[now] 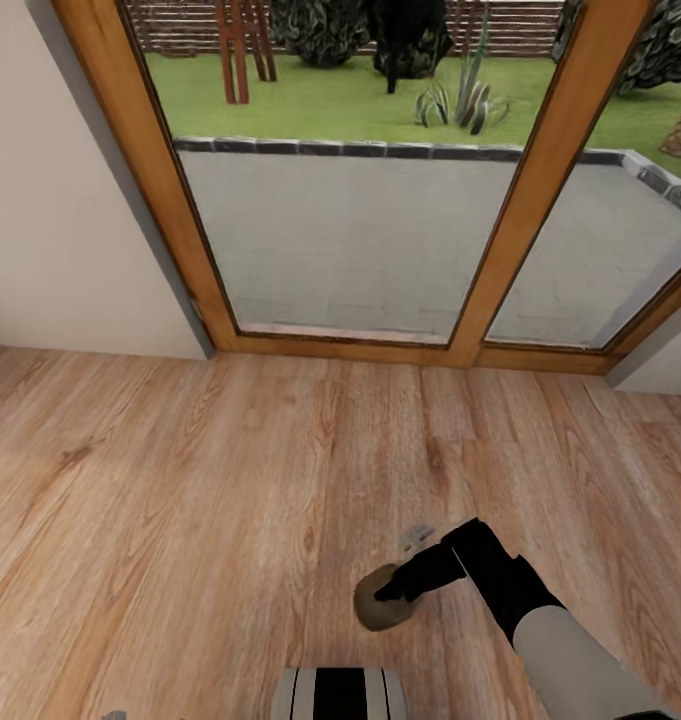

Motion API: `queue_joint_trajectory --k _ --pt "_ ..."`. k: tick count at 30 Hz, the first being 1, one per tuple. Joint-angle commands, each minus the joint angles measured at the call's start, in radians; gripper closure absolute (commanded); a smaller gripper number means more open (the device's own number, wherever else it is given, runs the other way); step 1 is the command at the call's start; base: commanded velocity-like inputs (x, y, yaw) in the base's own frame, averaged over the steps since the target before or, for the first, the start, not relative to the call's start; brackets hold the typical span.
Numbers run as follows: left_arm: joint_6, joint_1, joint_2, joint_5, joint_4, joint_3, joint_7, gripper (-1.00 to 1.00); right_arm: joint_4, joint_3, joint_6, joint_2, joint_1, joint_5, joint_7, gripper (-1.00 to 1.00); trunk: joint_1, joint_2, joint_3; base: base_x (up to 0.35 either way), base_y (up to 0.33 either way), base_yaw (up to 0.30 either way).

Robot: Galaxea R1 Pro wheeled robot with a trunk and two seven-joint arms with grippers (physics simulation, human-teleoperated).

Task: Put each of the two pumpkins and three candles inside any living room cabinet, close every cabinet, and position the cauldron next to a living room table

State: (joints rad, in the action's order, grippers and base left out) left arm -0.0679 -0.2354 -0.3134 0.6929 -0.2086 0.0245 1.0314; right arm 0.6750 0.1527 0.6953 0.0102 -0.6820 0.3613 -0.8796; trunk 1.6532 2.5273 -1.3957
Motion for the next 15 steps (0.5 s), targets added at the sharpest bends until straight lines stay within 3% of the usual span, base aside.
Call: queue_joint_trajectory --k 1,3,5,9,12,15 --pt "-0.007 0.000 -0.001 0.006 0.000 0.003 0.004 -1.00 0.003 0.002 -0.004 0.006 -0.001 0.026 -0.067 1.00 -0.001 0.000 0.003 0.000 0.000 0.000" --pt "-0.007 0.000 -0.003 0.007 0.000 0.002 0.006 -1.00 0.006 0.003 0.002 0.025 -0.001 0.026 -0.156 1.00 -0.001 0.000 0.011 0.000 0.000 0.000" --pt "-0.007 0.000 -0.005 0.007 0.000 0.002 0.008 -1.00 0.008 0.004 0.004 0.035 -0.001 0.025 -0.183 1.00 -0.002 -0.001 0.019 0.000 0.000 0.000" --pt "-0.007 0.000 -0.007 0.008 0.001 0.002 0.023 -1.00 0.012 0.003 0.005 0.037 -0.001 0.024 -0.192 1.00 -0.004 -0.002 0.034 0.000 0.000 0.000" --pt "-0.007 0.001 -0.009 0.007 0.010 0.001 0.068 -1.00 0.014 0.003 0.006 0.037 -0.001 0.025 -0.191 1.00 -0.006 -0.003 0.046 0.000 0.000 0.000" --pt "-0.006 0.000 -0.032 0.007 0.049 -0.033 0.140 -1.00 0.016 0.005 0.006 0.037 -0.001 0.025 -0.189 1.00 -0.007 -0.003 0.057 0.000 0.000 0.000"
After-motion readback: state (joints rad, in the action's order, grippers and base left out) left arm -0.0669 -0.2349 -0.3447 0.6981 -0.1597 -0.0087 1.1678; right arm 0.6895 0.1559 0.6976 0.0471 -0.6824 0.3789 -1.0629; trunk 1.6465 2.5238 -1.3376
